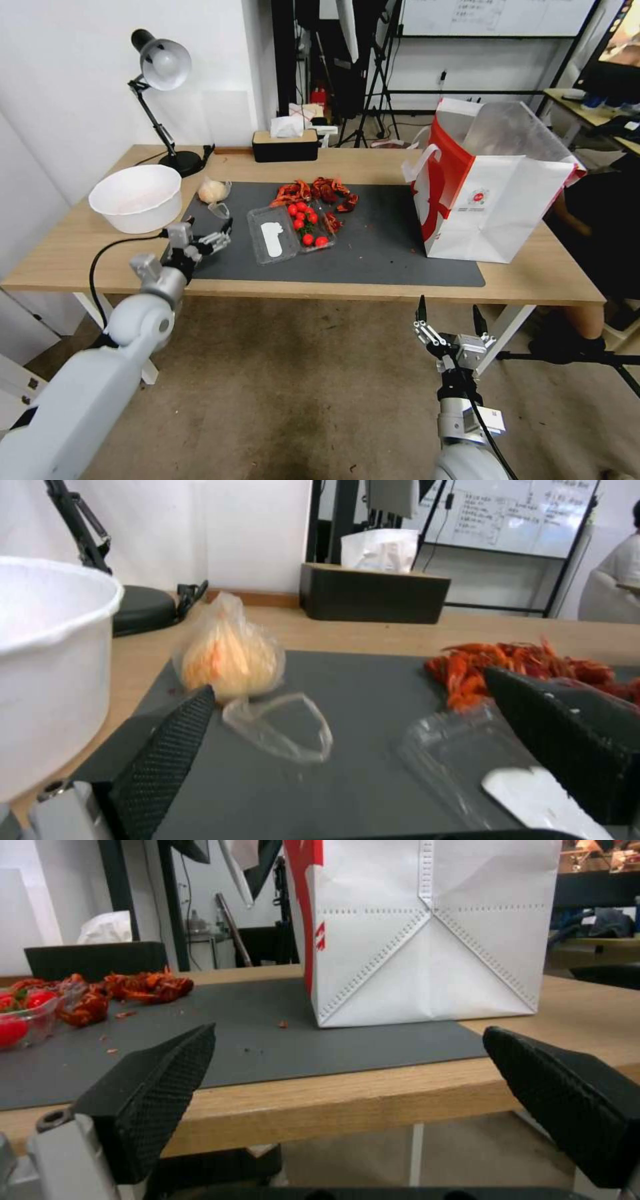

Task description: Pick up the trash from the table and place it into the takeout bag.

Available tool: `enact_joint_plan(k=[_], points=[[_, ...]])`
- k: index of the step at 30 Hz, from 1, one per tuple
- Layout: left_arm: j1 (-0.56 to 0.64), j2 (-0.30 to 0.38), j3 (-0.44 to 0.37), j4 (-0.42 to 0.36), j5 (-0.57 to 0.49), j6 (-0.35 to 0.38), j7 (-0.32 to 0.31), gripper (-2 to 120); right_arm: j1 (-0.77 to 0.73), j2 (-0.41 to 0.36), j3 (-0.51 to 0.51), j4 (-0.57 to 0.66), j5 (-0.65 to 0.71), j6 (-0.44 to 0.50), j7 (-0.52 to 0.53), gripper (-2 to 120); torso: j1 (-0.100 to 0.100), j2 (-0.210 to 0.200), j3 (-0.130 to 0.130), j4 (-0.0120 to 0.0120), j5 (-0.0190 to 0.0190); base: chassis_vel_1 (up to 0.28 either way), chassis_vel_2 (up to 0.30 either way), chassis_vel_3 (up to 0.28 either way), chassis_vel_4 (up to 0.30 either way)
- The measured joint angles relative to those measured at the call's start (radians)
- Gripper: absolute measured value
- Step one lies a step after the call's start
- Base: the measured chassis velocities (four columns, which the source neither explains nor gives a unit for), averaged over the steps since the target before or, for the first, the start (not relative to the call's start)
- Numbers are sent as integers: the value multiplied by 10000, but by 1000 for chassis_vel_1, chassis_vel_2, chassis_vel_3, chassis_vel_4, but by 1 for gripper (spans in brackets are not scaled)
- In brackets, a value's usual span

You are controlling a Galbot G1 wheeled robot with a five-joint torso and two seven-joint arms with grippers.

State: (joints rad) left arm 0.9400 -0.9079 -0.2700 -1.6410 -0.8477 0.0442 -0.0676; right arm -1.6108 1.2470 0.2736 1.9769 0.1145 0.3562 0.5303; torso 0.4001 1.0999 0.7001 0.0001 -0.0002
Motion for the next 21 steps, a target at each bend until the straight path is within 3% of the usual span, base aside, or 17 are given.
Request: enact_joint_plan(k=[6, 9, 21], points=[[-1597, 158, 806, 903, -273, 674, -471, 100, 79, 21, 10, -44, 3, -58, 11, 100, 0, 0, 0, -1, 4, 0, 0, 0, 0], [-2447, 171, 1401, 1284, -446, 1668, -1327, 100, 76, 50, 11, -47, 4, -69, 13, 100, 0, 0, 0, 0, 3, 0, 0, 0, 0], [-3940, -461, 2519, 2325, -675, 2388, -2326, 100, 87, 63, 24, -45, 8, -83, 22, 100, 1, -1, -1, -1, 3, 0, 0, 0, 0]])
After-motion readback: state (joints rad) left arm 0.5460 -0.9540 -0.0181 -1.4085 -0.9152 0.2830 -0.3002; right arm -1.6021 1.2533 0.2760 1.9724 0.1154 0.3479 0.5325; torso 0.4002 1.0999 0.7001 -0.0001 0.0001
